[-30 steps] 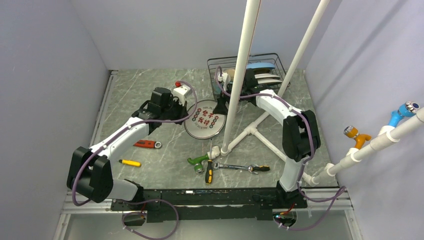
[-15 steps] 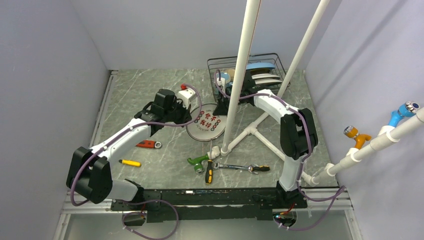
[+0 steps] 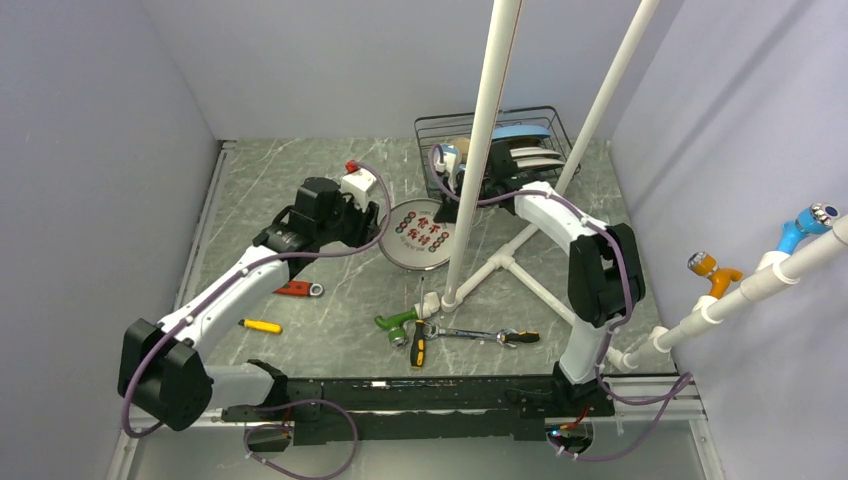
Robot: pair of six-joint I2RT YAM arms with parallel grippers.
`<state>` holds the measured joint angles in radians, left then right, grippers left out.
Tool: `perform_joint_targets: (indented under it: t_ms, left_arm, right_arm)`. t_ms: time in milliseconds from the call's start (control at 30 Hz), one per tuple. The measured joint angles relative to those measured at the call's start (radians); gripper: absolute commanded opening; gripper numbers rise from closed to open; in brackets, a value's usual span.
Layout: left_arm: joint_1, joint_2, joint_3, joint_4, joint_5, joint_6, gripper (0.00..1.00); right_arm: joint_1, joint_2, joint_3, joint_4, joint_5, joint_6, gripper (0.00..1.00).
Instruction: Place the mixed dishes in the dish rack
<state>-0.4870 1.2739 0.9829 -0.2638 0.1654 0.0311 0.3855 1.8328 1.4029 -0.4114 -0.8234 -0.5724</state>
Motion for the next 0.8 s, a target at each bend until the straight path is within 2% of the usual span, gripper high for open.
perform_joint_targets:
  t_ms: [133, 300, 500, 600, 800]
  left_arm:
    - [0.0, -0.051, 0.0, 0.015, -0.016, -0.012, 0.62]
    - [0.0, -0.069, 0.0, 0.019, -0.027, -0.017, 0.63]
    - [0.0, -0.075, 0.0, 0.02, -0.029, -0.035, 0.64]
    - [0.0, -0.085, -0.005, 0.031, -0.031, -0.047, 0.64]
    - [0.0, -0.09, -0.012, 0.044, -0.032, -0.055, 0.64]
  right_arm:
    - [-0.038, -0.038, 0.016, -0.038, 0.076, -0.049, 0.0]
    - [-0.106, -0.073, 0.102, -0.138, 0.12, -0.147, 0.0]
    - [-0.148, -0.113, 0.224, -0.303, 0.195, -0.375, 0.0]
    - [-0.163, -0.103, 0.331, -0.406, 0.224, -0.46, 0.0]
    - [-0.192, -0.088, 0.504, -0.491, 0.34, -0.583, 0.0]
